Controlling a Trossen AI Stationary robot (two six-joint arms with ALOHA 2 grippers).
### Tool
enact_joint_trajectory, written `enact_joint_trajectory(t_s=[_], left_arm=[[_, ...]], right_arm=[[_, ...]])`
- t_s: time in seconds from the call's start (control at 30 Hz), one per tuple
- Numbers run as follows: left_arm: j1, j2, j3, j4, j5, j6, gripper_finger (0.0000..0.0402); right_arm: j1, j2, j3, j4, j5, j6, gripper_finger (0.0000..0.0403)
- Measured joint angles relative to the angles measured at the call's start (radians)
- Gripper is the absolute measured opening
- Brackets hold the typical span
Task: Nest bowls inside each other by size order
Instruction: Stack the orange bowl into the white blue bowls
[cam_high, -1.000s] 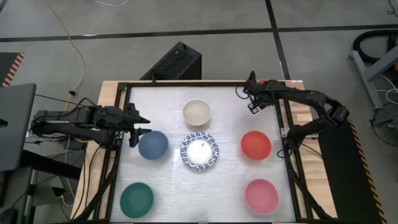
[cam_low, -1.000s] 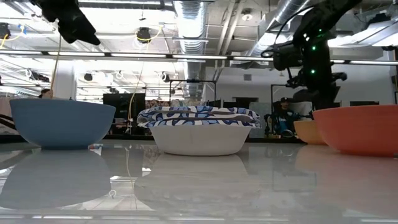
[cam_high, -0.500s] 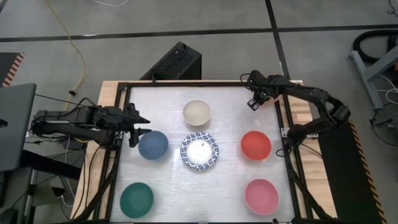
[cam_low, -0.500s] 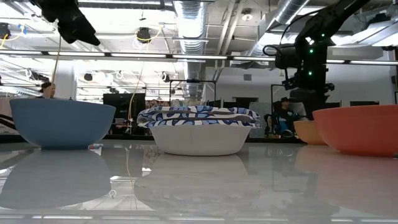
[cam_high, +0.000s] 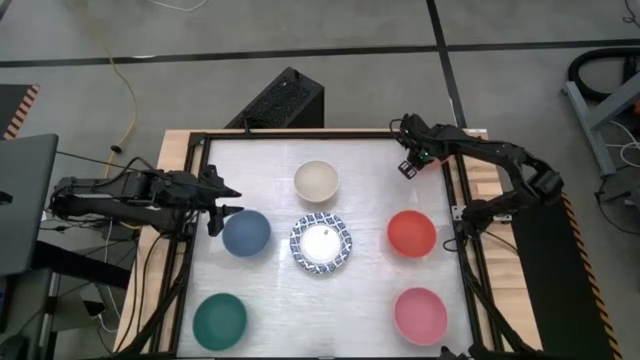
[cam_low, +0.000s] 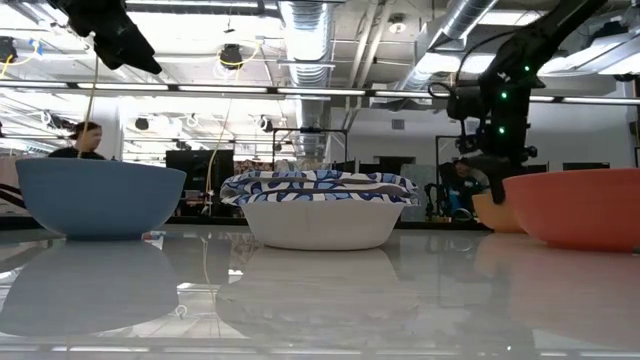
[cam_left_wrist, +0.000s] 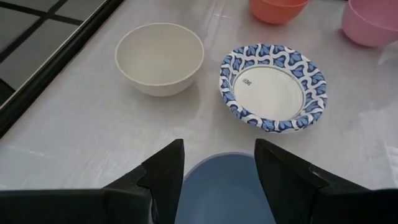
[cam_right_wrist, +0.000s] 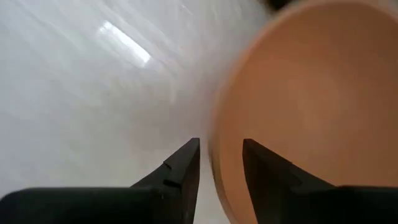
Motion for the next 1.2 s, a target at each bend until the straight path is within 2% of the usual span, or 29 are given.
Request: enact_joint_trajectory(t_s=[0.2, 0.43, 0.73, 1.2], left_arm=[[0.0, 0.0, 0.0, 0.0, -0.016, 0.02, 0.0185], [0.0, 0.0, 0.0, 0.001, -0.044, 0.021, 0.0185], [0.0, 0.0, 0.0, 0.001, -0.047, 0.04, 0.0185], [0.0, 0.0, 0.0, 0.0, -0.048, 0.133, 0.0185]], right_arm=[[-0.014, 0.0, -0.034, 0.012, 0.01, -0.005, 0.0111], [-0.013, 0.0, -0.034, 0.015, 0.011, -0.015, 0.0016], [0.035, -0.001, -0.022, 0.045, 0.009, -0.001, 0.0009], [0.214, -0.002, 0.195, 0.053, 0.007, -0.002, 0.0009]])
